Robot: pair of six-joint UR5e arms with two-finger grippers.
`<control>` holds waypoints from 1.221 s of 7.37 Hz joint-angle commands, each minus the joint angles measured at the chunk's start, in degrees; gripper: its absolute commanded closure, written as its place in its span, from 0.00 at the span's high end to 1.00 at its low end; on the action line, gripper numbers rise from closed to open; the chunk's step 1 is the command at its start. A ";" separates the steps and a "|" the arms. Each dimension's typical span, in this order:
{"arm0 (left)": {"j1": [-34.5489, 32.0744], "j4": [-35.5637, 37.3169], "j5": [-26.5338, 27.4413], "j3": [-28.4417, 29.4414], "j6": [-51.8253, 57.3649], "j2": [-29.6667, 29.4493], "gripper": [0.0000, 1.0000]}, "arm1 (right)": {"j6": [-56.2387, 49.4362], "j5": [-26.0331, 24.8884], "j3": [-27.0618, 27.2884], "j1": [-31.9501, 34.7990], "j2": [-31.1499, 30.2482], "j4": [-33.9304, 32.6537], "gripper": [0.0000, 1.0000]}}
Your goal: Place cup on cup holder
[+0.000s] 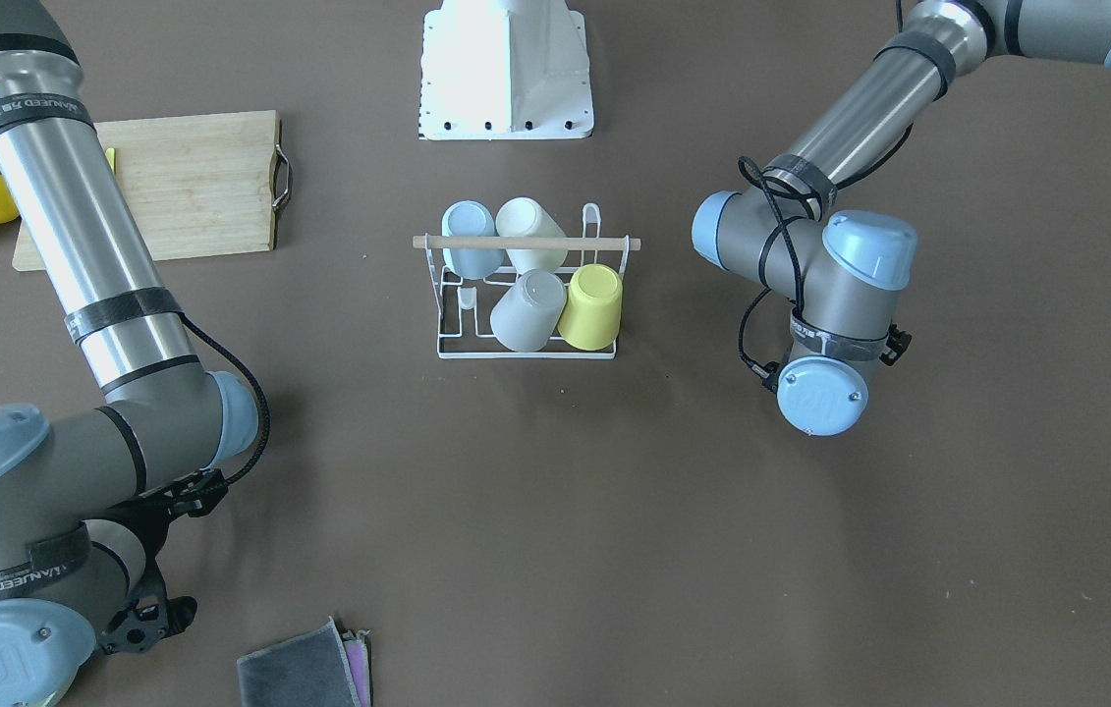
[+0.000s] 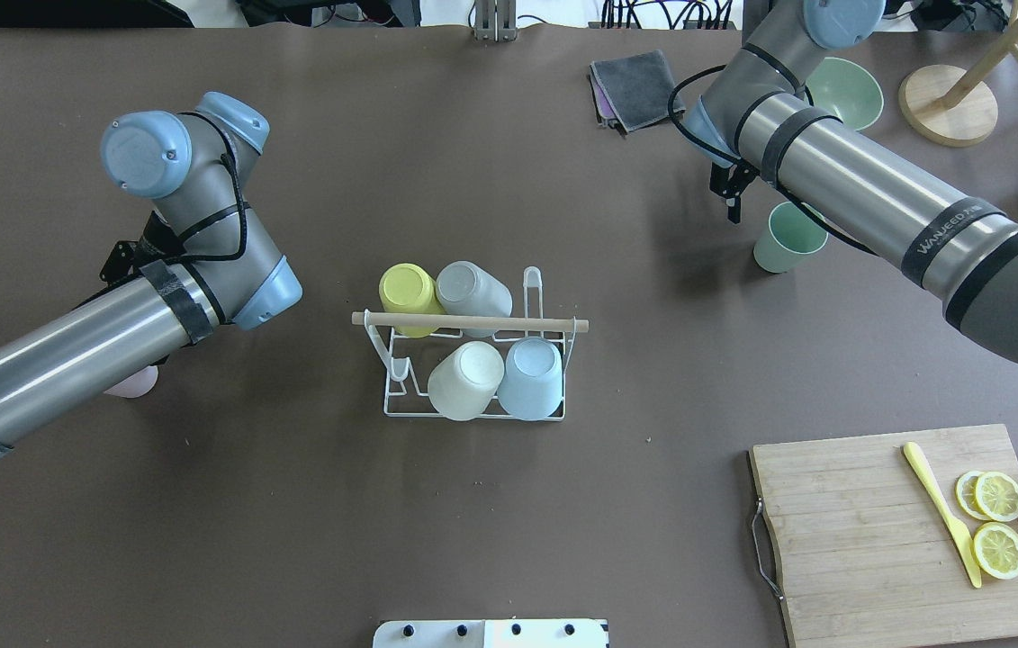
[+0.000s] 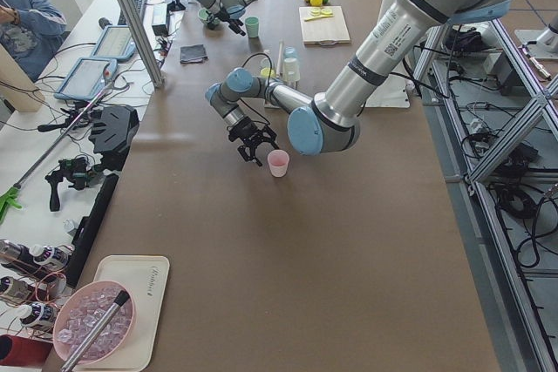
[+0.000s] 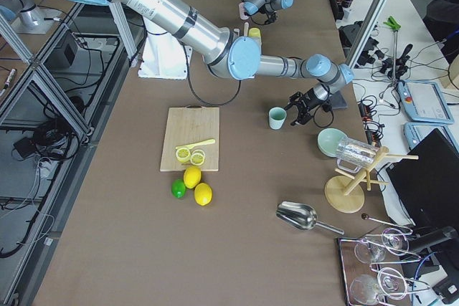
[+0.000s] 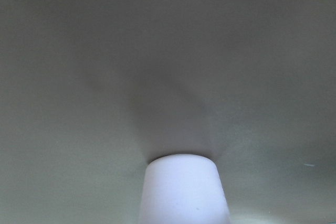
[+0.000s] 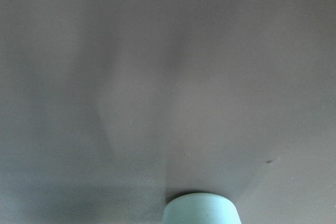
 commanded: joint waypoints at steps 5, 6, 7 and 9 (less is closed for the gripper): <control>1.19 3.98 2.02 2.99 2.57 0.42 0.94 | -1.50 -1.09 4.50 -2.00 -2.72 -0.78 1.00; 1.54 4.07 2.11 3.34 2.57 0.59 0.89 | -1.77 -1.09 5.46 -2.00 -3.77 -0.78 1.00; 1.54 5.55 2.11 3.25 2.57 0.68 0.87 | -1.86 -1.09 5.47 -1.92 -3.87 -0.78 1.00; 1.54 6.97 2.90 2.99 2.66 1.29 0.87 | -2.12 -1.09 5.47 -1.92 -4.05 -1.30 1.00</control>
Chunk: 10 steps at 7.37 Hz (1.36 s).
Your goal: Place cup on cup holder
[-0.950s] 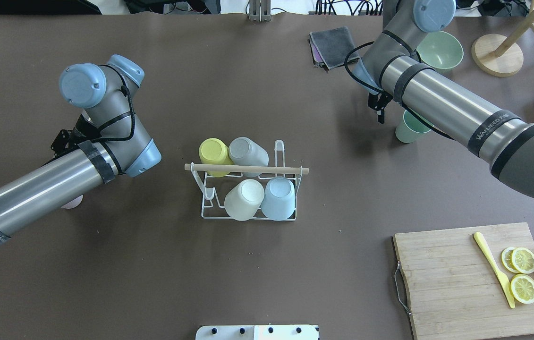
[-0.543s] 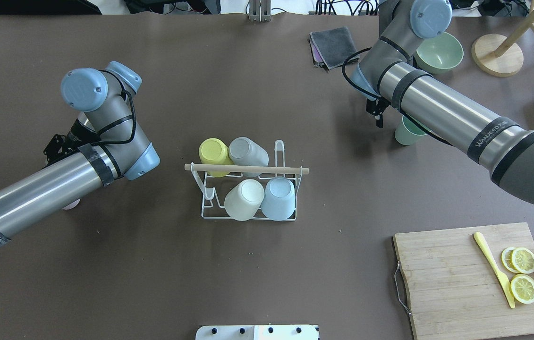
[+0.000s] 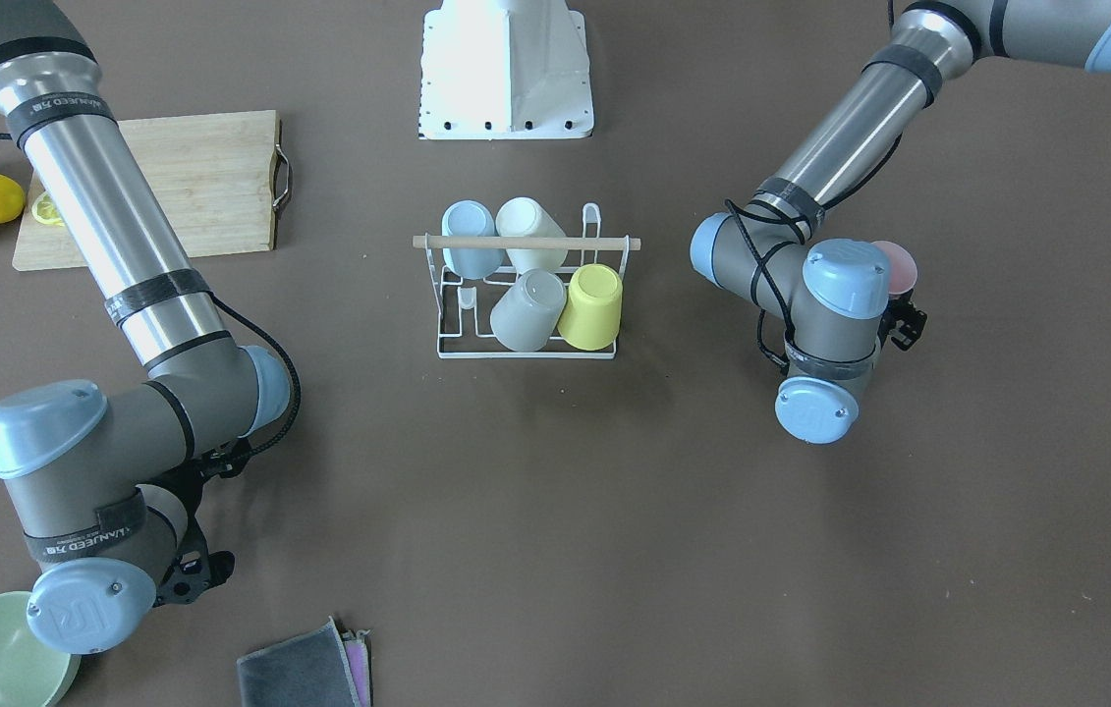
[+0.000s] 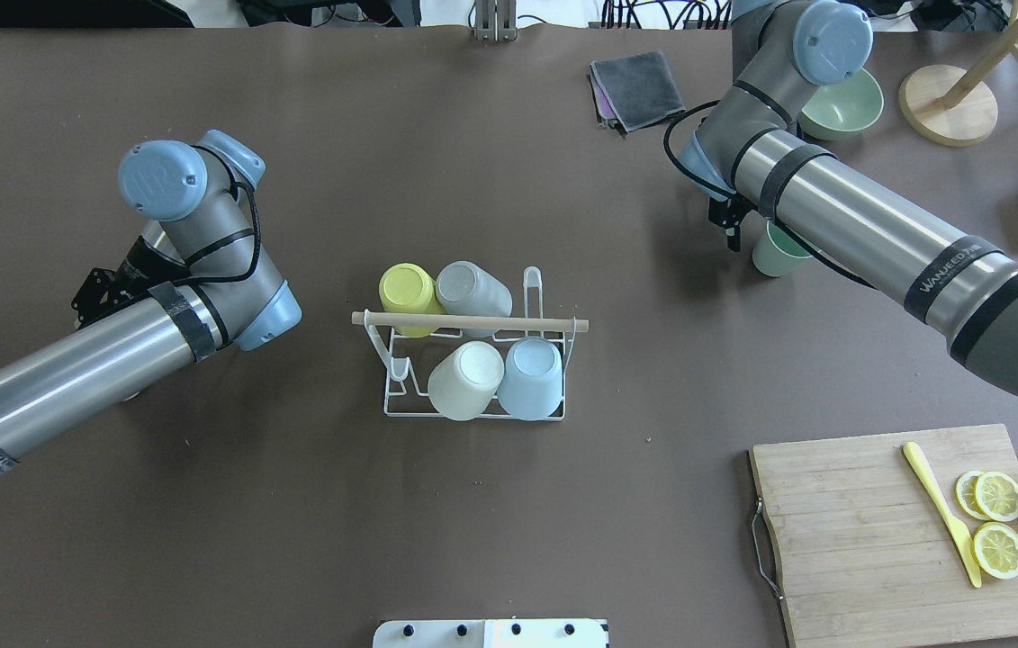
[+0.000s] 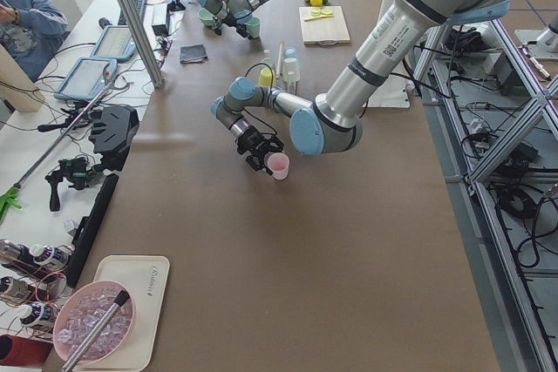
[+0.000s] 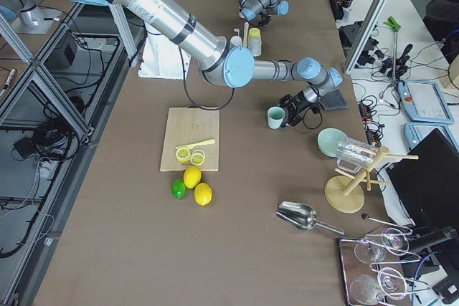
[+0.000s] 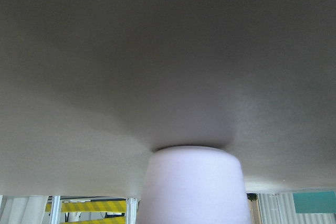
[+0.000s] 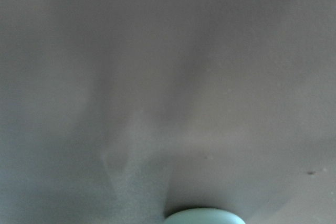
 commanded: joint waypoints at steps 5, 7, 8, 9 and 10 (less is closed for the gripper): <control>-4.34 2.03 -0.61 -12.84 -0.23 7.25 0.48 | -2.84 -1.23 -0.37 -0.50 -0.13 -3.28 1.00; -6.29 -4.16 -9.25 -30.65 -1.54 18.03 0.49 | -3.28 -2.11 -0.64 -0.68 -0.04 -3.45 1.00; -6.38 -19.01 -12.53 -38.13 -9.99 25.14 0.48 | -3.37 -2.11 -0.73 -0.68 -0.04 -3.45 1.00; -6.21 -34.38 -12.65 -44.56 -20.08 29.99 0.40 | -3.37 -2.37 -0.82 -0.68 0.13 -3.45 0.94; -6.21 -47.24 -12.83 -48.54 -23.92 35.61 0.41 | -3.98 -3.07 -0.82 -0.68 0.31 -3.37 0.54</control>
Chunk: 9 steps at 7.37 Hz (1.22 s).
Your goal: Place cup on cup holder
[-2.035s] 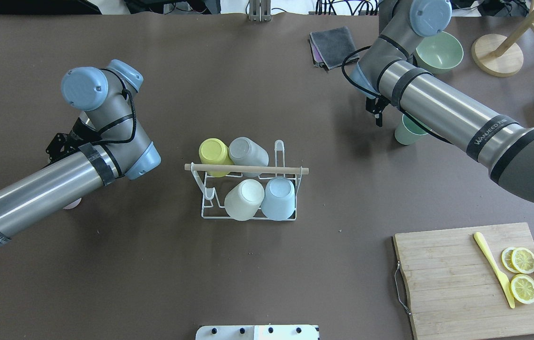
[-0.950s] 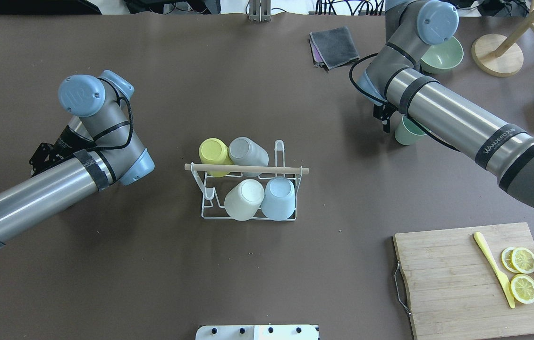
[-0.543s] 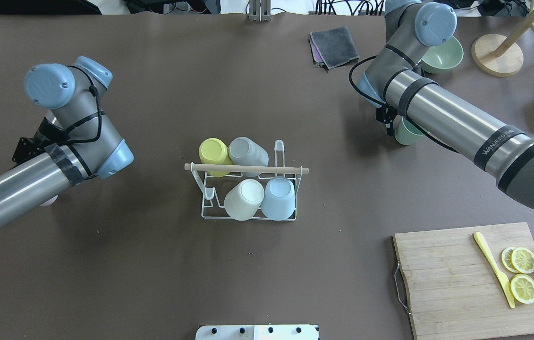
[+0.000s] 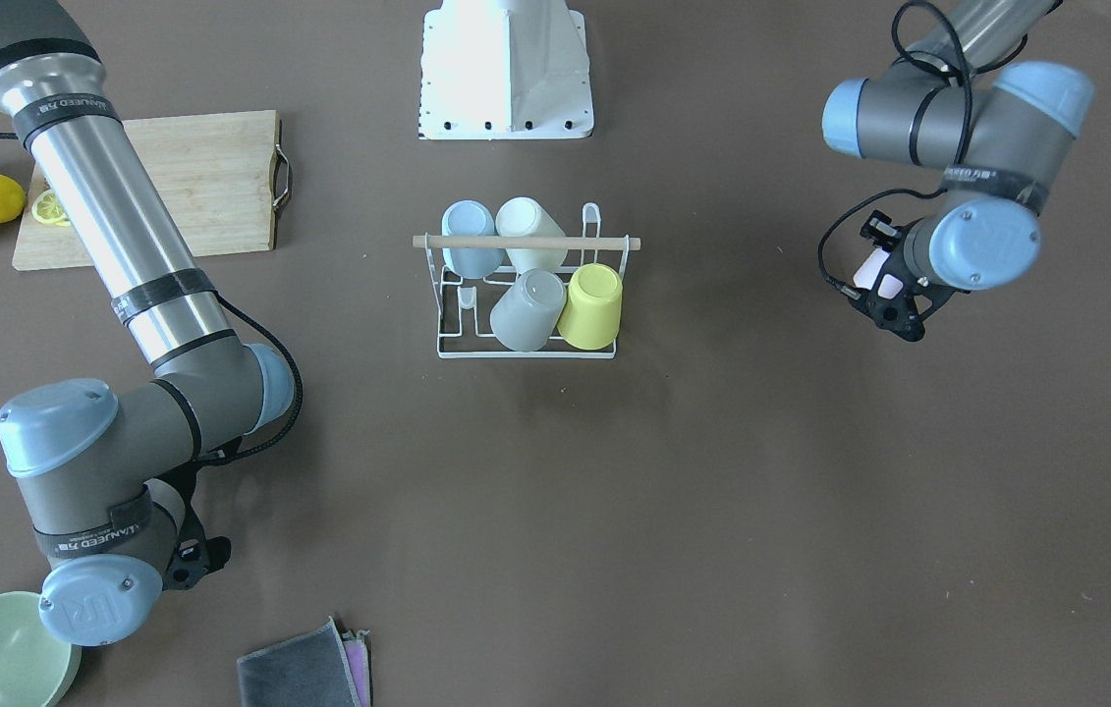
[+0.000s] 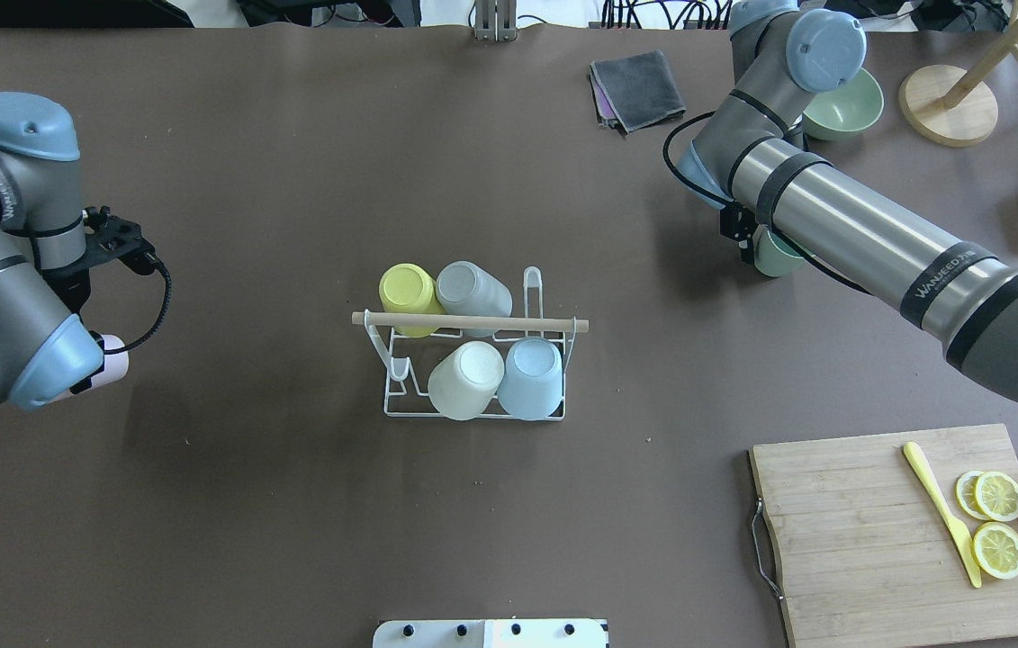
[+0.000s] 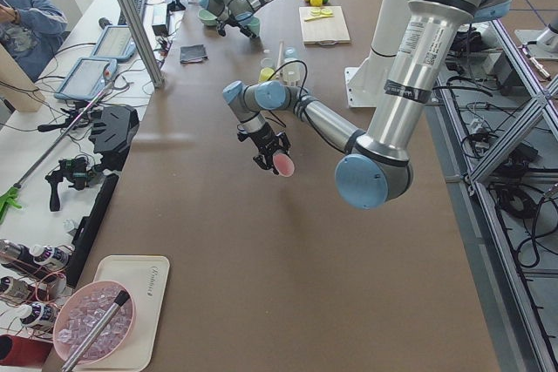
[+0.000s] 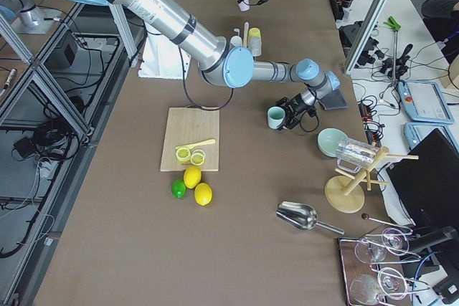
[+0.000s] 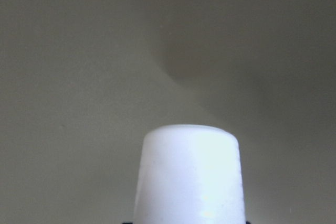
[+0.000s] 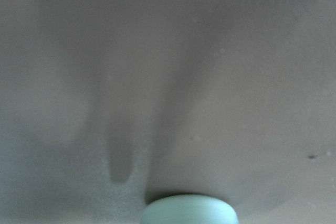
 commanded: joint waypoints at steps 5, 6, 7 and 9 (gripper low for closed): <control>4.08 -66.34 7.75 -7.82 -22.97 13.29 0.34 | -1.11 -0.65 0.73 2.61 0.46 -2.03 0.00; 7.59 -74.52 14.24 -7.82 -24.63 14.09 0.34 | -2.34 -0.48 3.00 3.93 0.21 -3.44 0.00; 11.62 -83.39 21.53 -7.82 -27.77 14.27 0.34 | -2.35 -0.48 6.85 5.25 -0.41 -5.46 0.00; 20.68 -96.43 35.25 -8.00 -30.97 15.85 0.35 | -1.56 0.22 14.05 6.40 -0.67 -8.19 0.00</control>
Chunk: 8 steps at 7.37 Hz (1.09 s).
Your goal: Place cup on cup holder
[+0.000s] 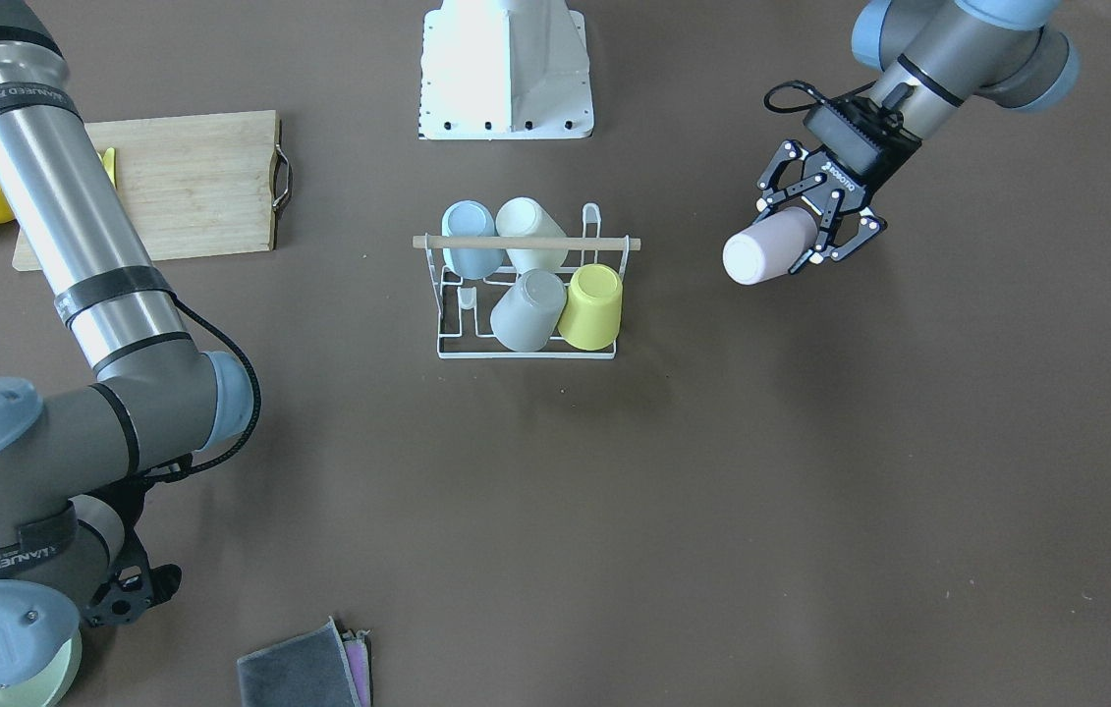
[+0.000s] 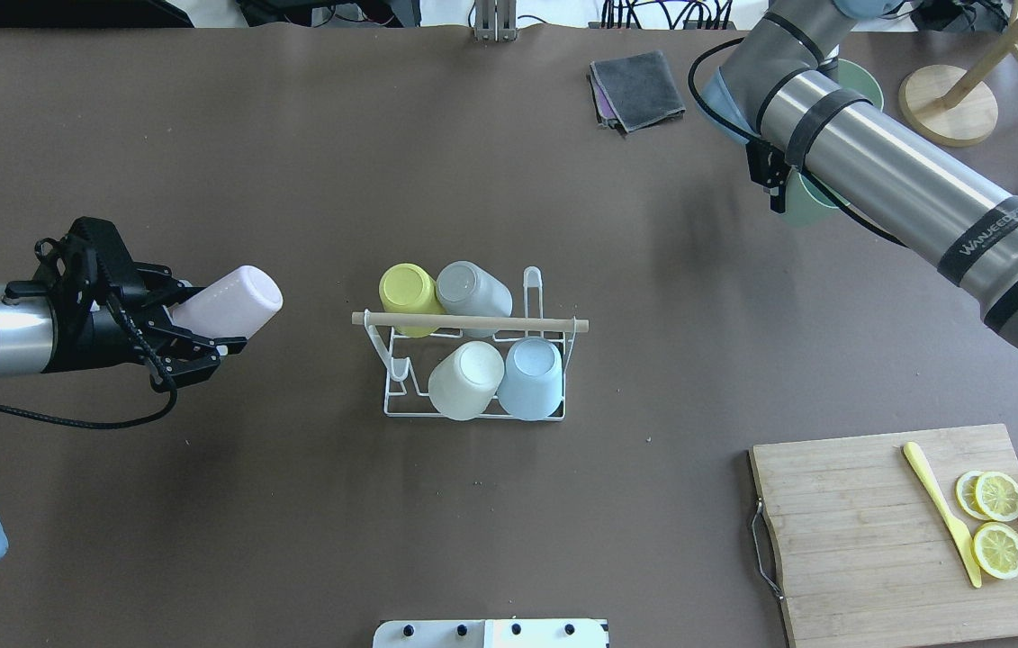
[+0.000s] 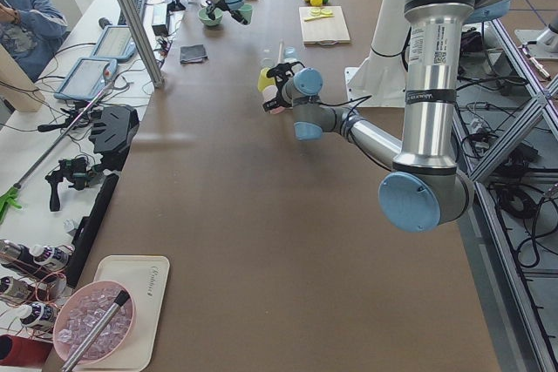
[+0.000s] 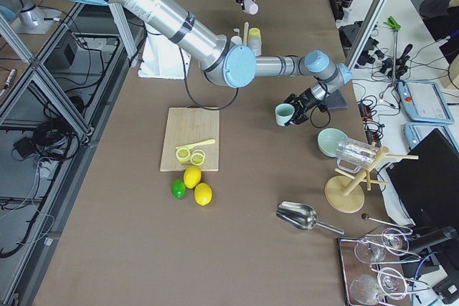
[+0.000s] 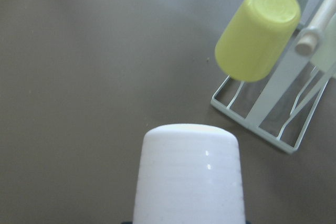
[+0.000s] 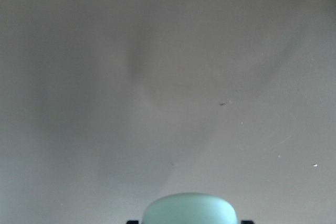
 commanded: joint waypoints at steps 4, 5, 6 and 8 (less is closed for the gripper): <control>20.15 -16.86 30.41 -1.47 -2.34 0.71 0.36 | 12.48 2.36 26.52 1.03 -3.80 2.43 0.00; 23.32 -17.03 35.61 -2.08 -2.25 0.45 0.36 | 17.29 2.18 34.75 1.12 -9.38 7.50 0.00; 25.70 -17.64 40.53 -2.52 -2.33 -0.16 0.35 | 21.69 2.10 39.01 1.21 -13.78 17.56 0.00; 27.31 -18.70 46.19 -1.65 -2.42 -4.71 0.34 | 33.46 1.31 40.81 1.30 -15.58 37.34 0.00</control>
